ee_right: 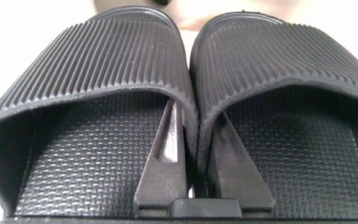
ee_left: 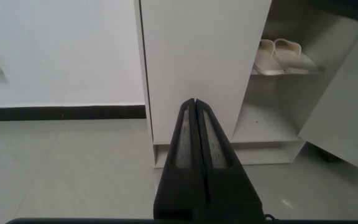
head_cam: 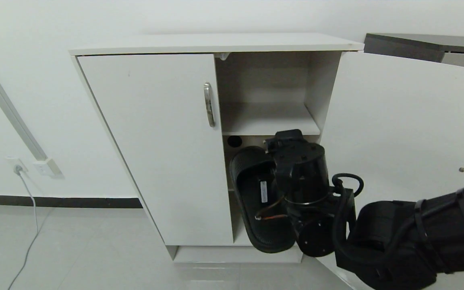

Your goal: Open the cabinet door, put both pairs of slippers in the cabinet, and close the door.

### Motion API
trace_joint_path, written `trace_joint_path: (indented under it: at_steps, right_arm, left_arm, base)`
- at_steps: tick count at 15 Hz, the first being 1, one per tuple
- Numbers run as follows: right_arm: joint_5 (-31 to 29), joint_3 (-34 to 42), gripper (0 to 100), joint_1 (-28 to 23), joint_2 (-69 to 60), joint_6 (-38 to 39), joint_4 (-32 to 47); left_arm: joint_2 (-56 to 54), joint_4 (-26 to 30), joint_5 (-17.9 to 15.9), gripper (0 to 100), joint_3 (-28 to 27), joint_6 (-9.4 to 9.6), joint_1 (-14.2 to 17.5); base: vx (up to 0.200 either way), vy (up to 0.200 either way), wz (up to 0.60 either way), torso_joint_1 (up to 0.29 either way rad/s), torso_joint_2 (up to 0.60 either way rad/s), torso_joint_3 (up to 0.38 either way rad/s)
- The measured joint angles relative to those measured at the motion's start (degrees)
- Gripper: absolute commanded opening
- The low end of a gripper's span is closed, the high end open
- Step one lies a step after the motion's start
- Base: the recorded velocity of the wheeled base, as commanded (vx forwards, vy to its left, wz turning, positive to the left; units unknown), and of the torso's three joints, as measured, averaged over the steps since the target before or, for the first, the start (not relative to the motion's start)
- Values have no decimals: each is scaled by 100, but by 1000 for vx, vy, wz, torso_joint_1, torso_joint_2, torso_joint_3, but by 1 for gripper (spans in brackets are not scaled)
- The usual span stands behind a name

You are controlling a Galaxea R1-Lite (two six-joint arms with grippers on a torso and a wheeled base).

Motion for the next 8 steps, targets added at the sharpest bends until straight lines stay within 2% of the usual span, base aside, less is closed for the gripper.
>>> trace_joint_path:
  at_steps: [4,8]
  right_arm:
    - [-233,-1226,0,-286,249,45,723]
    - [-244,-1487,0,-402,374,48,796]
  left_arm:
    - [0,-4,4,0,0,-7,0]
    - [0,-1,6,0,0,-7,0]
  base:
    - [0,0,0,0,0,0]
    - [0,0,0,0,0,0]
